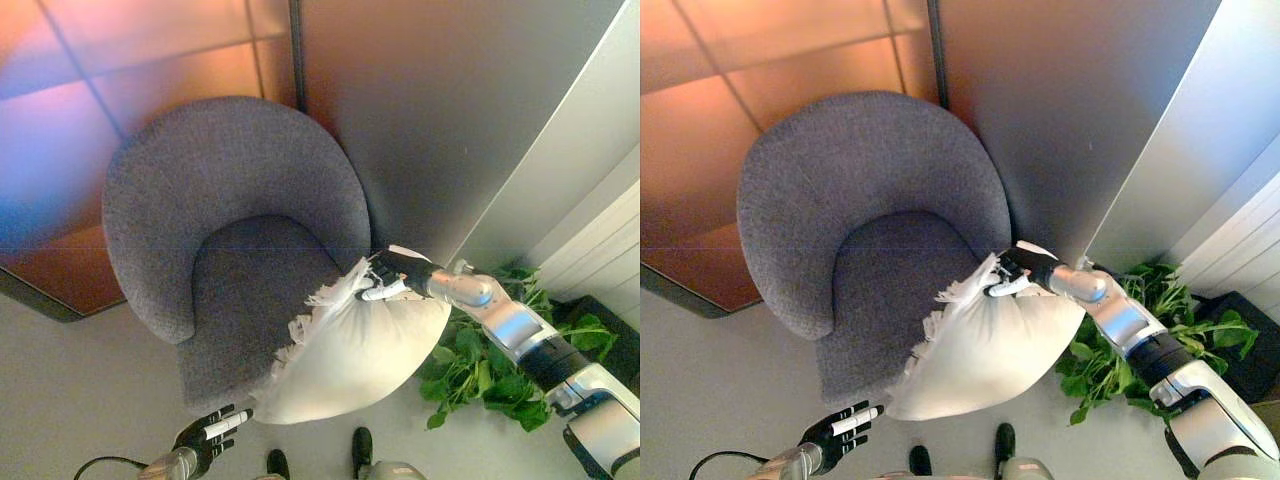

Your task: Pick up the pillow and put it on the sofa.

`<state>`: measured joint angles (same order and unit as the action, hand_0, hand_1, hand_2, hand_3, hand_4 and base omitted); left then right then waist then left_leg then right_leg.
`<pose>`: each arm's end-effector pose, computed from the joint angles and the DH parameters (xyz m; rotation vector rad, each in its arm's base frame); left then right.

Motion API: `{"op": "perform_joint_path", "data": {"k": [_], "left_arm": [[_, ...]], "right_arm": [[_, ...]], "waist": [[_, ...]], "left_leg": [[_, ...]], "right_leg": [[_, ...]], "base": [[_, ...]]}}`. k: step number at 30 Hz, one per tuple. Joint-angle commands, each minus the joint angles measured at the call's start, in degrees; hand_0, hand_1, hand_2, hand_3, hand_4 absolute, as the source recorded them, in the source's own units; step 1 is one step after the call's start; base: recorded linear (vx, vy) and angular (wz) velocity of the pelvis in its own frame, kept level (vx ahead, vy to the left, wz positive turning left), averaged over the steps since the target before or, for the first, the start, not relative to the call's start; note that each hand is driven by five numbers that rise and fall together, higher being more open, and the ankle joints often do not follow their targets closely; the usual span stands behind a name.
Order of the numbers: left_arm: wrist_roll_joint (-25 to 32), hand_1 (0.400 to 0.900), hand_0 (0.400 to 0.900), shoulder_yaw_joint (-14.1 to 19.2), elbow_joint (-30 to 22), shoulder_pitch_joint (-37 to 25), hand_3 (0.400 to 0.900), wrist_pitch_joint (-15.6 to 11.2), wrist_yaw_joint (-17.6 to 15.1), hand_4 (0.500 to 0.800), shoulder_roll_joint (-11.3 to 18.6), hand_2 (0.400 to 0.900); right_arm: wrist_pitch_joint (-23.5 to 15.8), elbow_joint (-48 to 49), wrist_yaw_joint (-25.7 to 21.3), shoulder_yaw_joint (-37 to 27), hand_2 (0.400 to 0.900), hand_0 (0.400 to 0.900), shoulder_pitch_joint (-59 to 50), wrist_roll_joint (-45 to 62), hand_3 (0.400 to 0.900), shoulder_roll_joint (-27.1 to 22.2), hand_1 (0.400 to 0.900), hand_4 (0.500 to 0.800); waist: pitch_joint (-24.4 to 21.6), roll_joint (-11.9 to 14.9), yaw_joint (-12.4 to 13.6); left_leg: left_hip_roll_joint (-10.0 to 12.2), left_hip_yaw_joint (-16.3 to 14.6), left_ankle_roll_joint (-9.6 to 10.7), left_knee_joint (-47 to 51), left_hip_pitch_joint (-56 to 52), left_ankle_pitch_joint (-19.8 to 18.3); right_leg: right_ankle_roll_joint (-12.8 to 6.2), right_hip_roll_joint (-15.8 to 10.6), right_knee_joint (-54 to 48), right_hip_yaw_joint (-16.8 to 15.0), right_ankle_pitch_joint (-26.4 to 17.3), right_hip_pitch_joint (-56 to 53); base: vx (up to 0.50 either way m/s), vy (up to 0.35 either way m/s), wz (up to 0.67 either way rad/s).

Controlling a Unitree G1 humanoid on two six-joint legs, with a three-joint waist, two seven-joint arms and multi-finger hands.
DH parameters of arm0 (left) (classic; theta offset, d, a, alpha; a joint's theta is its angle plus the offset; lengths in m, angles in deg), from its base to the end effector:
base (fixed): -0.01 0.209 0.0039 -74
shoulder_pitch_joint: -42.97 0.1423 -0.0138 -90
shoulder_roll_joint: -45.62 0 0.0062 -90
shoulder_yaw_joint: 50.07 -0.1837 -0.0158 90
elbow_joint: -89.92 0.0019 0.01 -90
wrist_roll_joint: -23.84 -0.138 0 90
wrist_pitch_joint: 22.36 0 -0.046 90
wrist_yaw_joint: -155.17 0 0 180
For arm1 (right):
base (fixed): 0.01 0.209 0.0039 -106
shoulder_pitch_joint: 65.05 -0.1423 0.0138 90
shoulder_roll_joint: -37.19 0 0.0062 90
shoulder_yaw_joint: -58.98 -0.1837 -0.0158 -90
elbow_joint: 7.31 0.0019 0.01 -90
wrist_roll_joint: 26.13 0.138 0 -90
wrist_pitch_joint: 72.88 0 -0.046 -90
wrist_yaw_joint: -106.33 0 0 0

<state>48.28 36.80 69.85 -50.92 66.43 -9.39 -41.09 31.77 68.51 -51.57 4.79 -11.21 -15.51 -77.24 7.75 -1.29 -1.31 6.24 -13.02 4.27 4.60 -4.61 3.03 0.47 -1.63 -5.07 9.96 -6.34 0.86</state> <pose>0.0995 0.2622 -0.0975 -0.1846 1.0429 0.1454 0.2939 -0.1834 0.1167 -0.7553 0.2522 0.6969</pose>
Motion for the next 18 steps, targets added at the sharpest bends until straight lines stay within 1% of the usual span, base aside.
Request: {"op": "perform_joint_path", "data": {"k": [1,3,6,9,11,14,16,18], "left_arm": [[-1.0,0.9,0.9,-3.6,4.2,-0.4,0.9,0.6,-0.3,0.8,3.6,0.9],[-0.7,0.9,0.9,-4.1,4.0,-0.9,0.9,1.3,-0.3,0.8,3.8,0.9],[0.1,0.9,0.9,-4.6,3.8,-1.8,0.9,2.6,-0.6,0.8,3.8,0.9],[0.6,0.9,0.9,-4.7,3.8,-2.0,0.9,3.0,-1.1,0.8,3.6,0.9],[0.7,0.9,0.9,-4.7,4.0,-2.2,0.9,3.1,-1.0,0.8,3.5,0.9],[1.0,0.9,0.9,-4.8,3.8,-2.7,0.9,3.6,-0.7,0.8,3.2,0.9],[1.5,0.9,0.9,-5.2,3.5,-2.7,0.9,3.4,-0.8,0.8,2.6,0.9],[1.5,0.9,0.9,-5.7,3.5,-2.6,0.9,3.2,-1.1,0.8,1.8,0.9]], "right_arm": [[-3.0,5.0,-1.0,-1.0,0.4,0.4,-16.7,8.5,0.4,4.8,0.4,0.5],[-1.4,4.5,-1.6,0.8,0.4,0.4,-20.9,10.3,0.4,5.8,0.4,0.5],[-0.6,3.7,-2.9,2.6,0.4,0.4,-24.4,11.5,0.4,7.4,0.4,0.5],[-0.9,1.7,-3.0,3.4,0.4,0.4,-26.2,12.0,0.4,8.8,0.4,0.5],[-1.1,0.1,-4.1,4.3,0.4,0.4,-27.1,12.3,0.4,9.9,0.4,0.5],[-1.5,-4.0,-4.8,4.8,0.4,0.4,-27.5,12.4,0.4,12.3,0.4,0.5],[-2.2,-6.0,-5.3,5.0,0.4,0.4,-27.6,12.6,0.4,13.5,0.4,0.5],[-1.8,-7.6,-6.3,5.1,0.4,0.4,-27.6,12.7,0.4,14.7,0.4,0.5]], "waist": [[-6.7,2.8,1.3],[-7.3,3.1,1.8],[-7.9,3.4,2.3],[-8.2,3.6,2.7],[-8.4,3.7,3.0],[-8.7,3.7,3.7],[-8.8,3.6,4.1],[-8.9,3.6,4.6]], "left_leg": [[0.9,0.7,0.6,-3.2,3.4,-2.3],[1.0,0.7,0.7,-3.1,3.2,-2.2],[0.8,1.0,0.7,-2.6,3.0,-2.1],[0.8,1.4,0.7,-2.1,2.7,-2.0],[0.8,1.5,0.8,-1.7,2.5,-1.9],[1.0,1.8,0.9,-1.5,2.4,-1.9],[1.2,2.1,1.1,-1.4,2.3,-1.8],[1.3,2.4,1.3,-1.2,2.1,-1.9]], "right_leg": [[-7.0,-6.6,3.1,1.9,5.3,-1.0],[-7.08,-6.7,3.2,2.2,5.4,-1.3],[-7.25,-6.9,3.0,2.7,5.4,-1.7],[-7.48,-7.1,2.5,3.2,5.2,-2.1],[-7.6,-7.3,2.2,3.5,5.2,-2.4],[-7.78,-7.8,2.1,4.2,5.2,-2.7],[-7.92,-8.0,1.8,4.7,5.0,-3.0],[-7.97,-8.3,1.6,5.3,5.0,-3.4]], "base": [[0.02,-0.002,0.06],[0.01,-0.004,0.12],[0.0,-0.002,0.17],[0.01,0.005,0.17],[0.01,0.017,0.2],[0.02,0.027,0.22],[0.03,0.03,0.17],[0.04,0.027,0.18]]}}
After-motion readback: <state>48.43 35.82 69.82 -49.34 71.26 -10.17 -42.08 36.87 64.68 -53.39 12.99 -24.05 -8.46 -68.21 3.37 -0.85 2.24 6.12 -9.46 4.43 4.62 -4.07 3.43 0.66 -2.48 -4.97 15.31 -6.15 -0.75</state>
